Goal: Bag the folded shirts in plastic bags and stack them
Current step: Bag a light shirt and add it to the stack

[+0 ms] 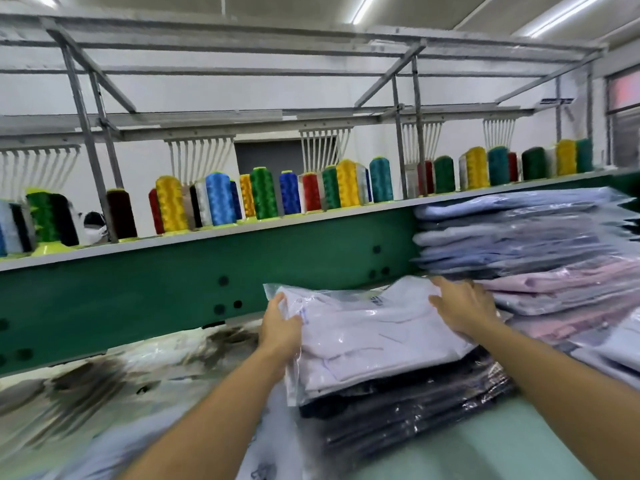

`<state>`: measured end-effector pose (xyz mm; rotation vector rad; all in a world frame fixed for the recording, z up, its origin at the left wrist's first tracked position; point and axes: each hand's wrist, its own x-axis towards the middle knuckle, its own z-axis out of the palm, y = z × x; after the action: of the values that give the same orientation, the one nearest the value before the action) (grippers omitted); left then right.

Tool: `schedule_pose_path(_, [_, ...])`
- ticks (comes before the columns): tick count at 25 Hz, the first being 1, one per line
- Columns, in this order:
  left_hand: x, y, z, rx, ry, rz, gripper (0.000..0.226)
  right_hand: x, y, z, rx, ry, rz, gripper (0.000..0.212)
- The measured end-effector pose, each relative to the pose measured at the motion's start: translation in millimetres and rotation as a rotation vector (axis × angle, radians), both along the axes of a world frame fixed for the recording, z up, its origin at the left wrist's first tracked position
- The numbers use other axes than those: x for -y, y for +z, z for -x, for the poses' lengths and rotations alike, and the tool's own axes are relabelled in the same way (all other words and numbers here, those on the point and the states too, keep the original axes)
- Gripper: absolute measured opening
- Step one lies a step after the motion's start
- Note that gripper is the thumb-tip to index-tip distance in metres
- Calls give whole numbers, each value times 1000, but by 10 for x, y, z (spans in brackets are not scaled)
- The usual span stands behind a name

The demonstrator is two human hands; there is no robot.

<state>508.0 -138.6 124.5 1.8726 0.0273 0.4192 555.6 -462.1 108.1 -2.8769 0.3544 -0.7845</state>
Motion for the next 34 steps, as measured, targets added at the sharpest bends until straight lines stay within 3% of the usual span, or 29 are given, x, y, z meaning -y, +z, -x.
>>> schedule_pose_path(4, [51,-76,-196,-99,85,-174,48,-13,-59,-149,-58,-149,76,44])
schedule_pose_path(7, [109,-7,-300,-294,169,-584,48,-133,-100,-280,-60,-42,191,46])
schedule_pose_path(9, [187,62,-358,-313,227,-863,49,-248,-144,-359,-122,75,187,56])
schedule_pose_path(12, [342,57,-495,-233,-16,-1032,60,-396,-186,-457,-281,136,88,74])
schedule_pose_path(18, [476,-123,-741,-390,-181,-1069,112,-420,-105,-546,-464,165,-32,86])
schedule_pose_path(23, [451,-131,-832,-428,-220,-1091,102,-440,-60,-547,-533,183,-56,86])
schedule_pose_path(34, [459,-185,-646,-437,-189,-1135,95,-443,-271,-518,-493,162,-50,80])
